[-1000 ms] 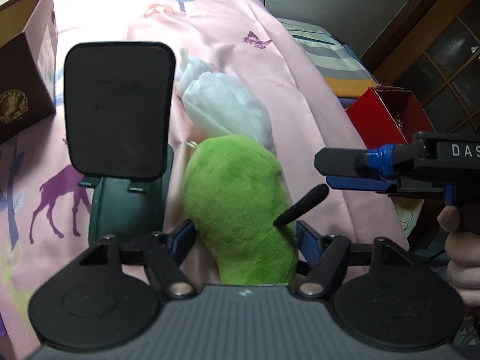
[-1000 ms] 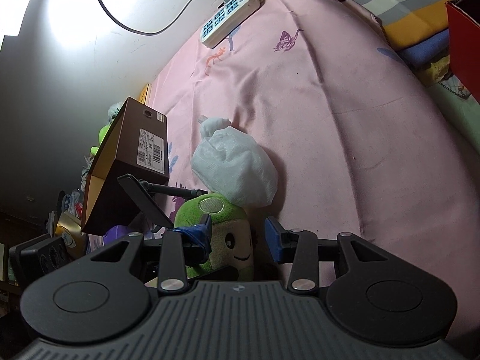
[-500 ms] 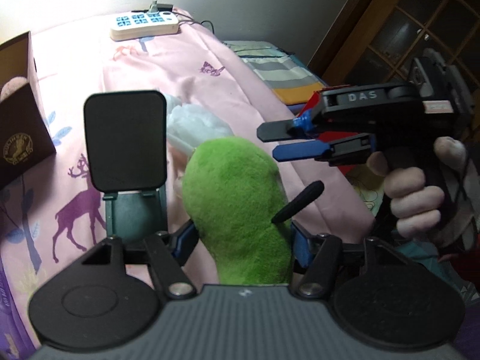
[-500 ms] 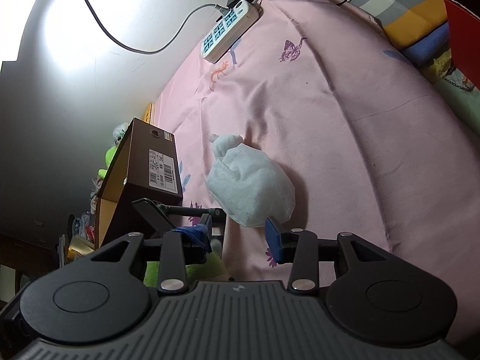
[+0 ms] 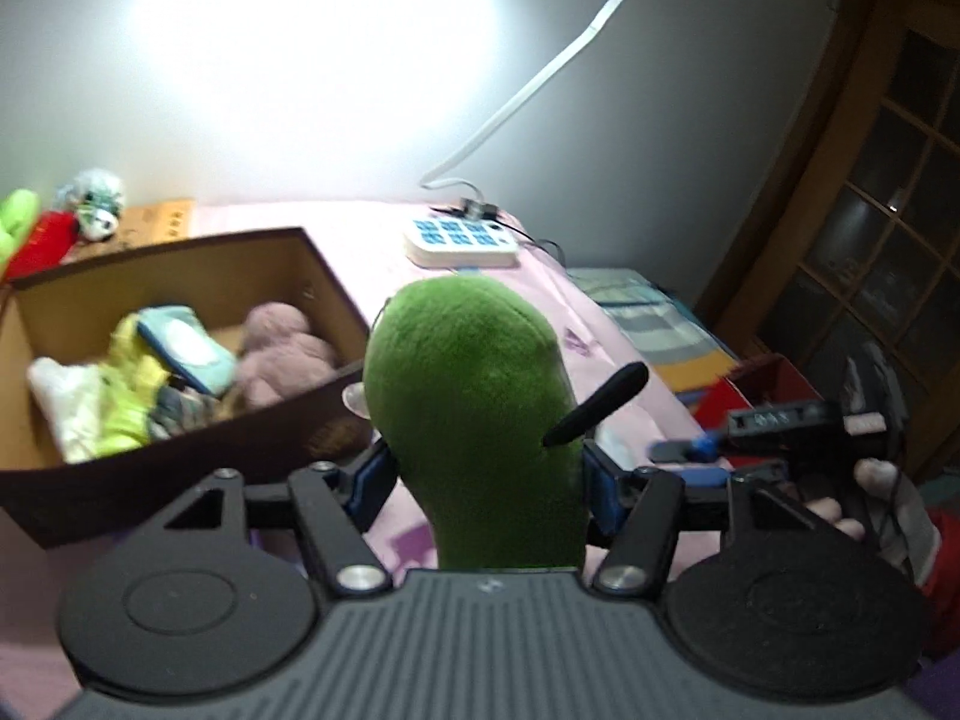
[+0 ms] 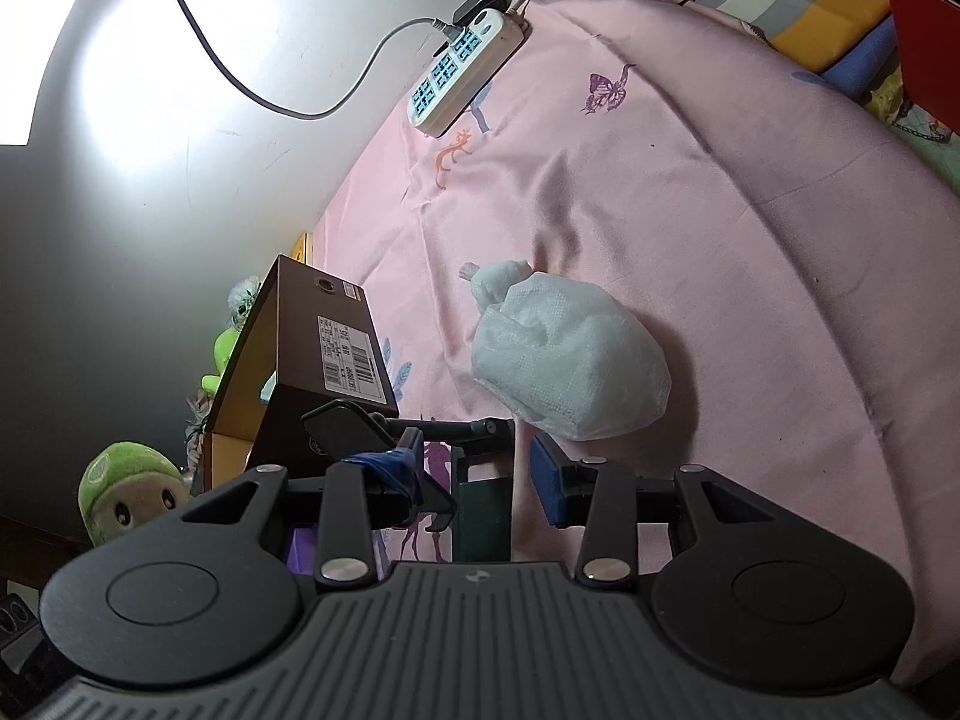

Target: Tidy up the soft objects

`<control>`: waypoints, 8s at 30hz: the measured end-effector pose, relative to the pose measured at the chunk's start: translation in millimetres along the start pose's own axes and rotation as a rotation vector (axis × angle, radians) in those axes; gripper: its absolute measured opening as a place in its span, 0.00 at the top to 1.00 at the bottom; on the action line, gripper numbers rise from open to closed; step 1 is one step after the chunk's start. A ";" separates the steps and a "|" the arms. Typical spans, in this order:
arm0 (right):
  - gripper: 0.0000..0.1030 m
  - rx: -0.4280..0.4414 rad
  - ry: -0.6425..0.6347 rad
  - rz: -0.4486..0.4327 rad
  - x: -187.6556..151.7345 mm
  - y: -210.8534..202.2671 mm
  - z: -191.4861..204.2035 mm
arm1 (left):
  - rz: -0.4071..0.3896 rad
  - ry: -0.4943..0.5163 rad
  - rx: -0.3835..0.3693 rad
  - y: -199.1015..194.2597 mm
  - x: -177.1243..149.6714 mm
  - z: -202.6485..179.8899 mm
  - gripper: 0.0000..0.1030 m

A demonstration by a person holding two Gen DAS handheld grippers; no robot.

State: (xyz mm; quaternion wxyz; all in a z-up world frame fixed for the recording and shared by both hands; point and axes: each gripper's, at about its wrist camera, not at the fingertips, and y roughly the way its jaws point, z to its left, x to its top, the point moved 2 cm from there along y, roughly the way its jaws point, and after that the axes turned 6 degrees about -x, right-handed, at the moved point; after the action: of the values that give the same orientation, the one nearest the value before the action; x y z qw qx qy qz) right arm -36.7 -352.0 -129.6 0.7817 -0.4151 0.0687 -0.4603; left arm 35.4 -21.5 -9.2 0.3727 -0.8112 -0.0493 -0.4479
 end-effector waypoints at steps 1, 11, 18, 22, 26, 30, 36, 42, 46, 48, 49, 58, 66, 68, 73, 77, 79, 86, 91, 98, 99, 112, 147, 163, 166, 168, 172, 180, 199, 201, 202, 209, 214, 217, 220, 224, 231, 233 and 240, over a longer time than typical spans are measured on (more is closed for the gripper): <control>0.77 -0.002 0.003 -0.007 -2.3 -0.3 2.0 | -0.019 -0.008 0.033 -2.9 6.6 11.3 0.38; 0.77 -0.044 0.052 -0.102 -23.2 -20.5 2.1 | 0.002 -0.105 0.225 49.3 61.4 122.7 0.38; 0.77 -0.085 0.110 -0.167 -38.3 -36.9 -9.9 | 0.130 -0.146 0.269 111.9 53.2 159.2 0.37; 0.77 -0.099 0.134 -0.177 -43.0 -37.2 -14.1 | 0.204 -0.183 0.270 131.6 41.8 170.7 0.36; 0.77 -0.103 0.133 -0.172 -41.7 -33.2 -12.6 | 0.208 -0.188 0.282 133.5 38.0 169.8 0.30; 0.77 -0.105 0.103 -0.161 -36.0 -27.4 -7.9 | 0.202 -0.173 0.298 126.5 39.6 163.5 0.26; 0.77 -0.159 -0.050 -0.178 -24.1 -21.7 4.5 | 0.148 -0.160 0.332 92.4 39.0 146.0 0.25; 0.77 -0.288 -0.381 -0.201 -20.9 -7.8 21.8 | 0.068 -0.168 0.364 47.5 32.9 116.2 0.24; 0.77 -0.349 -0.644 -0.194 -28.8 7.9 33.9 | 0.050 -0.184 0.385 30.4 21.8 94.2 0.24; 0.77 -0.365 -0.775 -0.187 -34.8 14.6 39.6 | 0.056 -0.199 0.398 27.8 13.4 83.2 0.24; 0.77 -0.367 -0.828 -0.180 -37.7 17.5 41.5 | 0.059 -0.205 0.406 27.5 10.2 78.3 0.24; 0.78 -0.365 -1.097 -0.152 -49.3 33.3 44.8 | 0.119 -0.223 0.525 43.9 -17.2 33.4 0.24; 0.78 -0.341 -1.201 -0.160 -54.7 34.9 44.0 | 0.189 -0.235 0.613 61.5 -30.3 6.1 0.23; 0.77 -0.339 -1.231 -0.168 -58.0 36.4 44.2 | 0.203 -0.228 0.631 65.3 -32.7 0.6 0.23; 0.77 -0.343 -1.290 -0.186 -63.3 41.1 43.6 | 0.228 -0.226 0.650 72.0 -36.8 -8.5 0.23; 0.77 -0.352 -1.305 -0.194 -62.5 46.6 41.4 | 0.240 -0.220 0.672 76.1 -38.1 -12.8 0.23; 0.77 -0.365 -1.304 -0.201 -60.5 49.9 39.2 | 0.247 -0.216 0.686 77.5 -38.7 -13.9 0.23; 0.77 -0.407 -1.273 -0.218 -46.5 60.1 29.9 | 0.267 -0.212 0.703 79.1 -43.1 -15.3 0.23; 0.77 -0.418 -1.192 -0.202 -34.7 66.6 24.0 | 0.273 -0.214 0.706 79.0 -45.5 -15.2 0.23; 0.86 -0.358 -0.916 -0.167 -5.7 57.3 9.9 | 0.278 -0.217 0.705 77.8 -49.9 -14.9 0.23; 0.89 -0.341 -0.862 -0.162 -0.5 54.2 6.8 | 0.282 -0.218 0.705 78.3 -50.1 -14.7 0.23; 0.98 -0.084 -0.506 -0.155 37.0 2.3 15.1 | 0.236 -0.224 0.710 60.0 -49.6 -20.5 0.23; 0.98 0.335 -0.494 0.045 -34.8 75.4 272.5 | 0.043 -0.226 0.635 -71.7 -60.7 91.0 0.23; 0.98 0.127 -0.626 0.208 -134.6 237.9 349.6 | 0.068 -0.339 0.720 -124.0 -84.8 182.9 0.23; 0.94 0.076 -0.665 0.226 -143.4 252.0 351.4 | 0.085 -0.366 0.736 -125.2 -86.1 194.8 0.23; 0.91 0.049 -0.682 0.267 -147.9 257.3 351.3 | 0.099 -0.379 0.746 -124.0 -86.5 201.4 0.23; 0.91 -0.039 -0.771 0.249 -156.3 256.1 354.8 | 0.131 -0.408 0.759 -119.5 -84.2 213.5 0.23; 0.89 -0.058 -0.796 0.235 -144.4 224.5 344.5 | 0.165 -0.373 0.756 -98.3 -68.7 211.6 0.23; 0.87 -0.063 -0.724 -0.025 -104.6 68.8 253.1 | 0.164 -0.238 0.703 -42.6 -40.2 106.6 0.23; 0.87 -0.084 -0.724 -0.047 -100.8 52.6 237.1 | 0.166 -0.233 0.694 -34.5 -40.0 88.8 0.23; 0.87 -0.095 -0.721 -0.051 -99.0 44.7 227.7 | 0.169 -0.231 0.687 -30.0 -40.5 79.5 0.23; 0.86 -0.154 -0.697 -0.064 -91.7 5.9 167.1 | 0.209 -0.208 0.656 3.9 -54.1 18.0 0.22; 0.86 -0.188 -0.672 -0.093 -84.6 -14.0 135.9 | 0.237 -0.237 0.617 21.5 -65.9 -10.9 0.22; 0.86 -0.208 -0.664 -0.103 -82.9 -21.8 121.2 | 0.251 -0.254 0.614 29.9 -71.8 -22.6 0.22; 0.85 -0.227 -0.666 -0.097 -84.2 -25.3 111.6 | 0.266 -0.250 0.634 38.6 -76.8 -34.9 0.22; 0.85 -0.247 -0.681 -0.090 -87.8 -30.1 99.8 | 0.290 -0.246 0.666 46.6 -82.5 -46.1 0.22; 0.85 -0.254 -0.674 -0.052 -93.2 -31.0 86.3 | 0.318 -0.213 0.707 53.4 -89.5 -61.9 0.22; 0.85 -0.259 -0.670 -0.039 -94.0 -30.0 84.4 | 0.323 -0.208 0.707 54.5 -90.8 -65.4 0.22; 0.84 -0.287 -0.660 -0.027 -95.1 -26.8 79.0 | 0.350 -0.222 0.717 57.8 -98.1 -68.5 0.22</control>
State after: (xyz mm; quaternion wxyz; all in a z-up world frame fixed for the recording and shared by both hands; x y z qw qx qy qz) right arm -69.7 -238.0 -85.6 0.6893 -0.6479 -0.1292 -0.2974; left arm -46.2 -82.5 -94.5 0.6946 -0.6695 -0.1032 -0.2422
